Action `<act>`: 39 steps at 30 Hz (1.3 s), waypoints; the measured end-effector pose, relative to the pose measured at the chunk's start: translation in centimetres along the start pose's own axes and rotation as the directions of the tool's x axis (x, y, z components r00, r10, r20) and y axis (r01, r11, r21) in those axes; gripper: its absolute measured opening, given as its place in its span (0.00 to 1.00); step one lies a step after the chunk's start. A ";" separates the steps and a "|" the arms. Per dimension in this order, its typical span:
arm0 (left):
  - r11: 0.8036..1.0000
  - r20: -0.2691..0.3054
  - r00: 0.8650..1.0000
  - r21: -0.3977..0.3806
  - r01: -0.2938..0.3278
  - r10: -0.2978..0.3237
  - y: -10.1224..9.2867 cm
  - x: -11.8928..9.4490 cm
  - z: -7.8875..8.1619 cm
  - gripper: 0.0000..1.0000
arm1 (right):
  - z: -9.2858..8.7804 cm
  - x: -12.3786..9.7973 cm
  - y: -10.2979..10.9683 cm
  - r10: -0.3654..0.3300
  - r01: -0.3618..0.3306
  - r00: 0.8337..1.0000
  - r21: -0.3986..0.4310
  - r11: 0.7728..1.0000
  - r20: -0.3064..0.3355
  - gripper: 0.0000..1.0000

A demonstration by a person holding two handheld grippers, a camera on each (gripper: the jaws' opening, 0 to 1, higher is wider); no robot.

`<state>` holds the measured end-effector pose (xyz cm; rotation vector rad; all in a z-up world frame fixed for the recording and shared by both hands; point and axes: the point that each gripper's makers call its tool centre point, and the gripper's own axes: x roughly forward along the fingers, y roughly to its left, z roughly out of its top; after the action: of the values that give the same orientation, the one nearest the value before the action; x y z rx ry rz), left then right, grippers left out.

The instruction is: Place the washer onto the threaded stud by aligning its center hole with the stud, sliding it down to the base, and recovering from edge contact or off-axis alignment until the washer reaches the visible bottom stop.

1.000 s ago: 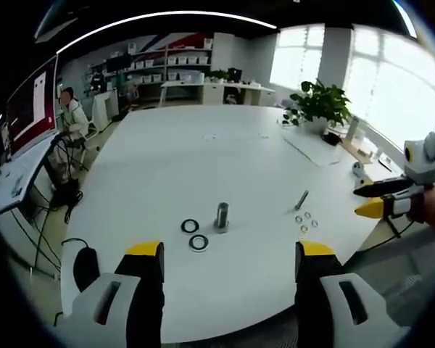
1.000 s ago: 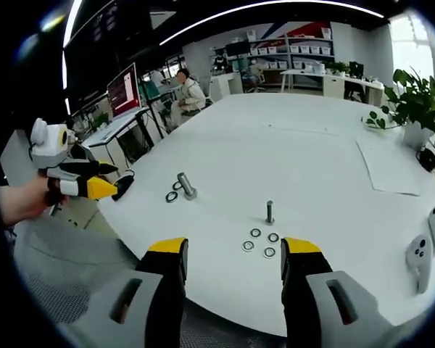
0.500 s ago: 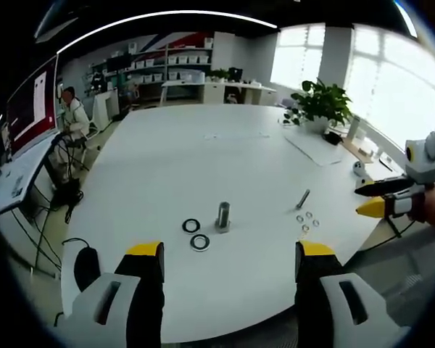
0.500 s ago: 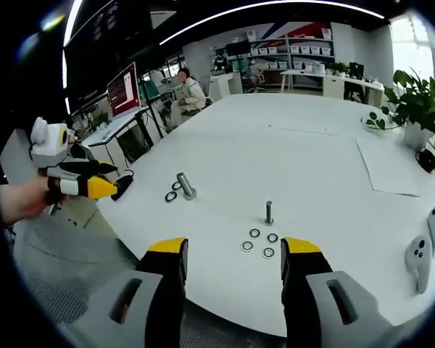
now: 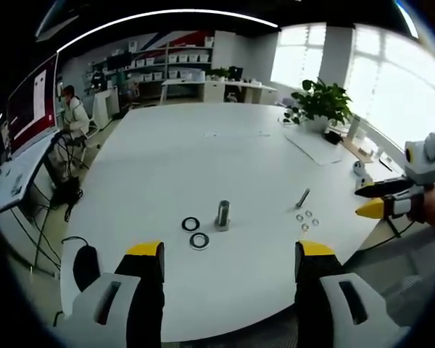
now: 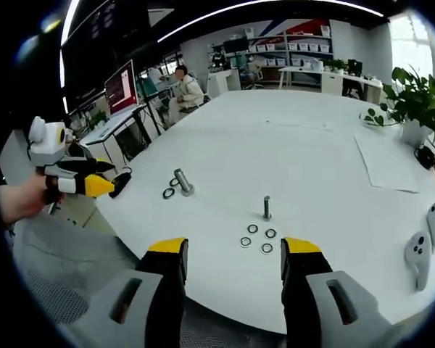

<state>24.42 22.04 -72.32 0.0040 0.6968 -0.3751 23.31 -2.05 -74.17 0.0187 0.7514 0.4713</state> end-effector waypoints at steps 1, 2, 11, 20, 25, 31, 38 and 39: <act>1.000 -0.001 1.000 0.000 0.000 0.000 0.0 0.0 0.0 0.73 | -0.1 0.0 0.1 0.003 -0.003 1.000 0.002 1.000 -0.002 0.54; 1.000 -0.003 1.000 0.001 0.000 0.000 0.0 0.0 -0.1 0.73 | -0.1 0.0 0.1 0.003 -0.003 1.000 0.001 1.000 -0.005 0.54; 1.000 -0.003 1.000 -0.004 0.002 -0.002 -0.1 0.0 0.0 0.73 | -0.8 0.0 -0.3 -0.014 0.014 0.999 0.000 1.000 -0.036 0.54; 1.000 -0.004 1.000 -0.004 0.004 -0.004 -0.2 0.0 -0.1 0.73 | -1.0 0.0 -0.1 -0.013 0.012 0.999 -0.007 1.000 -0.045 0.54; 1.000 -0.029 1.000 -0.022 0.012 -0.012 -0.2 0.2 -0.5 0.72 | -0.9 0.0 -0.2 -0.010 0.011 0.999 0.004 1.000 -0.043 0.54; 0.999 -0.032 0.999 -0.033 0.012 -0.013 -0.2 0.2 -0.5 0.71 | -0.8 0.0 -0.1 -0.006 0.006 0.999 0.001 1.000 -0.040 0.54; 1.000 -0.058 0.998 -0.025 0.019 -0.021 -0.3 0.6 -0.7 0.71 | -0.7 0.0 -0.1 -0.004 0.004 0.999 0.006 1.000 -0.036 0.54; 1.000 -0.060 0.998 -0.021 0.020 -0.022 -0.3 0.6 -0.7 0.71 | -0.7 0.0 0.0 -0.002 0.002 0.999 0.005 1.000 -0.035 0.54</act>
<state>24.34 21.63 -73.23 -0.0117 0.7612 -0.3892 22.90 -2.17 -74.68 0.0142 0.7872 0.4691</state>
